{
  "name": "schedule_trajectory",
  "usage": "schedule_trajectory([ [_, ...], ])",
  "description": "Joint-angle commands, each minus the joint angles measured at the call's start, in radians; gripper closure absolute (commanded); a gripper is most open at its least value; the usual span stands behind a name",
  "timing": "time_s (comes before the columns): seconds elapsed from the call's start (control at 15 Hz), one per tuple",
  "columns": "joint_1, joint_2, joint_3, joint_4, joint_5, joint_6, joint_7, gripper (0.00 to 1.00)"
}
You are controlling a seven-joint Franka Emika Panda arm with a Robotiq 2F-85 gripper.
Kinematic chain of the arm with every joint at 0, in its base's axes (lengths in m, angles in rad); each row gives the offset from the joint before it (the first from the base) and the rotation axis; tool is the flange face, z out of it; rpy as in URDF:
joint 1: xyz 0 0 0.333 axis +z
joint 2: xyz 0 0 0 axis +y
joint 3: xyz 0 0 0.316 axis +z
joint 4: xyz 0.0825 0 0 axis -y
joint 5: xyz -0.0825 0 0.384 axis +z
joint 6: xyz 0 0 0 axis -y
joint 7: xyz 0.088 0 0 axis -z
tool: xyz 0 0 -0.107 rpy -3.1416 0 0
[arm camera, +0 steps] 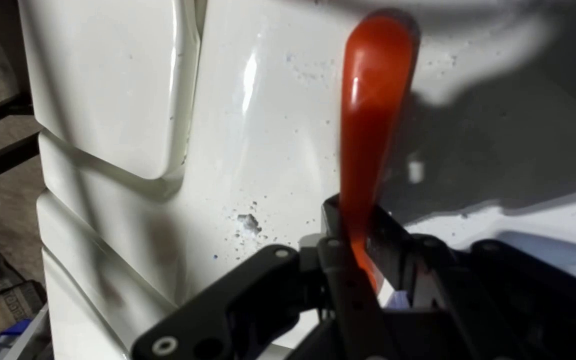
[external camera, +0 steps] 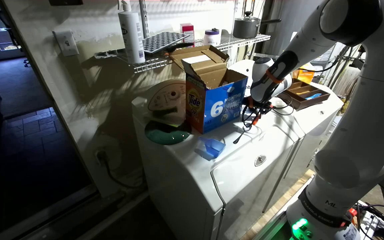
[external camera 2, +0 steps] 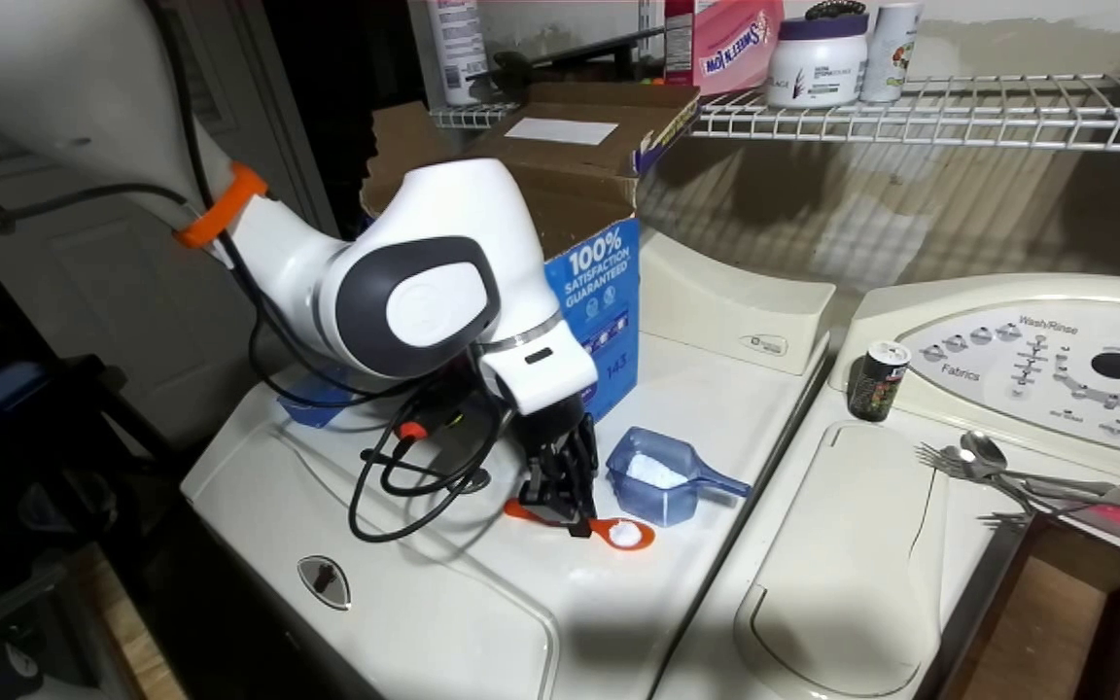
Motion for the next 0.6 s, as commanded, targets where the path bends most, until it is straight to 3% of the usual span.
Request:
schedule_trajectory([
  [0.0,0.017,-0.043,-0.023,0.005,-0.009,-0.053,-0.027,0.96],
  [0.53,-0.008,-0.165,-0.003,0.031,-0.032,-0.169,-0.116,0.96],
])
